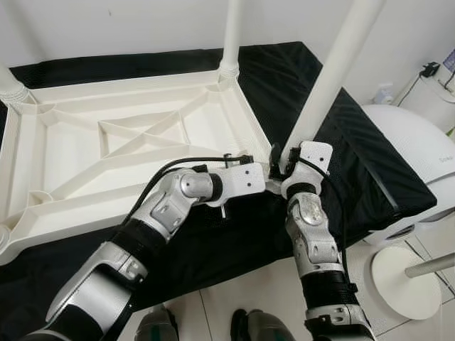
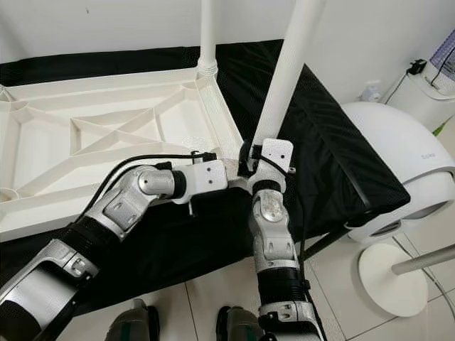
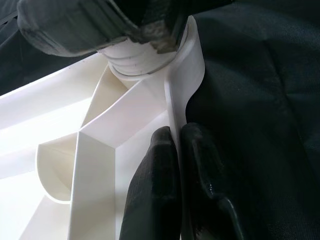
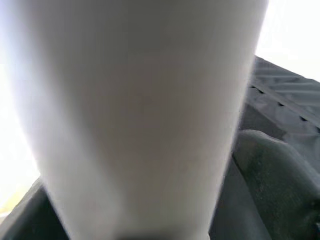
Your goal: Building children table
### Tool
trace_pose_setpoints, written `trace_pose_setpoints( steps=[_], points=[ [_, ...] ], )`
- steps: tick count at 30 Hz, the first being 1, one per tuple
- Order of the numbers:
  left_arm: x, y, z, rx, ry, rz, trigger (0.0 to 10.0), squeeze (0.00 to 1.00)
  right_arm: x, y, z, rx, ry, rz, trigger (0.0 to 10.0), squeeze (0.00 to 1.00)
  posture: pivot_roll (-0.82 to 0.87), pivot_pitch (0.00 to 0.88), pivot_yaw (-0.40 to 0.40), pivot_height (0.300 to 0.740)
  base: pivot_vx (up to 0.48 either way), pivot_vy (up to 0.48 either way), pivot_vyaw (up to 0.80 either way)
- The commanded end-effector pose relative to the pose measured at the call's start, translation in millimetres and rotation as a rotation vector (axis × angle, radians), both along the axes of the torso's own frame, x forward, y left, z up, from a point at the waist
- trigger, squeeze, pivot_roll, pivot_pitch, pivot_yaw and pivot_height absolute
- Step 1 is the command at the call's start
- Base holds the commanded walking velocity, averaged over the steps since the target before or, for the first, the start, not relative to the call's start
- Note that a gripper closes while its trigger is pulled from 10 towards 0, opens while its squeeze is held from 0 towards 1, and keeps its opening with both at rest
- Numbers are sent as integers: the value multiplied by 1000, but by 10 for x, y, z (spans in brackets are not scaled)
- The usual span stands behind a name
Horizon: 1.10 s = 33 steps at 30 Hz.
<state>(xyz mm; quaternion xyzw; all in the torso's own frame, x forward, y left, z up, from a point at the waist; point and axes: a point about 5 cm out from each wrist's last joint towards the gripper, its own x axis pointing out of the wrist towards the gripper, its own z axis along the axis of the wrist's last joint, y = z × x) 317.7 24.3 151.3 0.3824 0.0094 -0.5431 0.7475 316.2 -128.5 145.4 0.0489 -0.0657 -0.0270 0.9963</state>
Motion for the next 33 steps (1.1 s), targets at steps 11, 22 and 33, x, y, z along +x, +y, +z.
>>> trace_pose_setpoints(
  steps=[11,22,33],
  points=[
    [-65,-97,48,12,-23,-87,10000,0,-6,-94,65,-11,-54,311,10000,0,-48,67,-52,740,0,0,0],
    [-43,-77,64,13,-28,-80,10000,0,53,-413,249,-163,-68,727,10000,0,-45,68,-46,740,0,0,0],
    [-29,-77,85,14,-31,-83,10000,0,16,-628,233,-271,30,976,10000,0,-46,67,-38,740,0,0,0]
  ],
)
